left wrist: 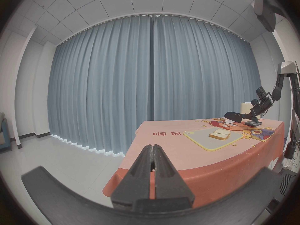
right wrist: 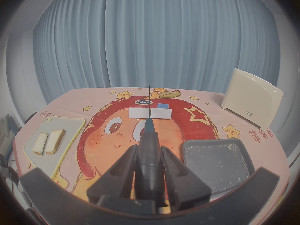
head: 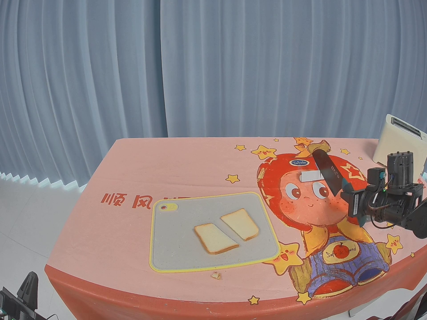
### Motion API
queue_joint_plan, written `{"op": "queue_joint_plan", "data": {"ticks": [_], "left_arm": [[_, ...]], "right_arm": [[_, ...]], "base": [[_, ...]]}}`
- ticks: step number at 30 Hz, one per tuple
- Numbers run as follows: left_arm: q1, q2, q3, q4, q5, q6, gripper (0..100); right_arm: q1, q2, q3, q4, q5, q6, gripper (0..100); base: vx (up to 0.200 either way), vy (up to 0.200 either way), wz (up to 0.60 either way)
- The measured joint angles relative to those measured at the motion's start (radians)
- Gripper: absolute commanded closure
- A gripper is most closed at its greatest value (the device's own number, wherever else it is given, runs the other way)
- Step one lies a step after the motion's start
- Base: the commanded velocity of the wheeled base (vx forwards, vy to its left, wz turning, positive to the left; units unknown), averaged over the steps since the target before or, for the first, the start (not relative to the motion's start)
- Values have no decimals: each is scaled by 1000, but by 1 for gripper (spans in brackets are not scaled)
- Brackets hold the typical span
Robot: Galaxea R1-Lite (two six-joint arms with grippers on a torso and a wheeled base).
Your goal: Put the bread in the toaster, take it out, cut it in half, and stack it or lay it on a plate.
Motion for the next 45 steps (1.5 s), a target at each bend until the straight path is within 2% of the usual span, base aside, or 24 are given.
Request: {"op": "queue_joint_plan", "data": {"ticks": [45], "left_arm": [[1,0,0,0,0,0,100]], "right_arm": [[-3,4,-11,-2,-12,3,100]], "base": [[0,0,0]]}}
